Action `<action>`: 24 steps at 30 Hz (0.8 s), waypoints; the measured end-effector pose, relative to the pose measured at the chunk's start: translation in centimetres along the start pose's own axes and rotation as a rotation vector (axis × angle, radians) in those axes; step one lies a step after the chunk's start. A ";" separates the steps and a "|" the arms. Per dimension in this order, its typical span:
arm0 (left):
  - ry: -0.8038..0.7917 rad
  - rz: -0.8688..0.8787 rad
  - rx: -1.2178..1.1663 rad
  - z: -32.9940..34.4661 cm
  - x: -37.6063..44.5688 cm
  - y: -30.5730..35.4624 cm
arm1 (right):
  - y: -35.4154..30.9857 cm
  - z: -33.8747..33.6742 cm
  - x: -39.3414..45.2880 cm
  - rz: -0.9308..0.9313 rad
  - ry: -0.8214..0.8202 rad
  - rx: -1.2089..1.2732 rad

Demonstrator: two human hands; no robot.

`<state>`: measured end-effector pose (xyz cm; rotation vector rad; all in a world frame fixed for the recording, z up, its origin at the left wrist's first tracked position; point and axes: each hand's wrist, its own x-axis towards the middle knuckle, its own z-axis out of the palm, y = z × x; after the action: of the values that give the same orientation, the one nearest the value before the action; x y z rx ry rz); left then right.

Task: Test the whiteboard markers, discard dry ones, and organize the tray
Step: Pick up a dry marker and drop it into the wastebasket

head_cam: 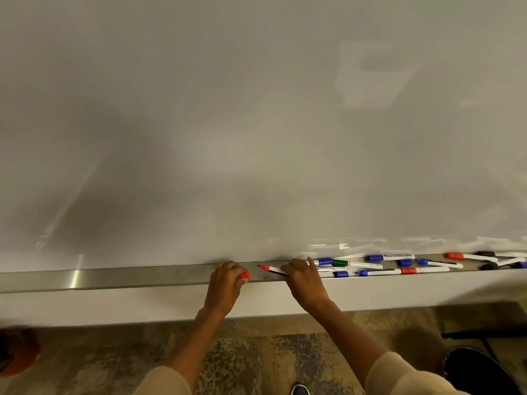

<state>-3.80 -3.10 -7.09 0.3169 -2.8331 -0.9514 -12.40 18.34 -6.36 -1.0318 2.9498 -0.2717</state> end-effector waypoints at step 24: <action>0.166 0.437 -0.608 -8.8 3.4 18.9 | -0.7 -22.7 -3.6 0.123 0.707 0.721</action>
<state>-8.29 5.68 11.54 -0.2679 -2.1795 -1.5036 -10.55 23.67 15.91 -0.7294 2.9305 -1.8463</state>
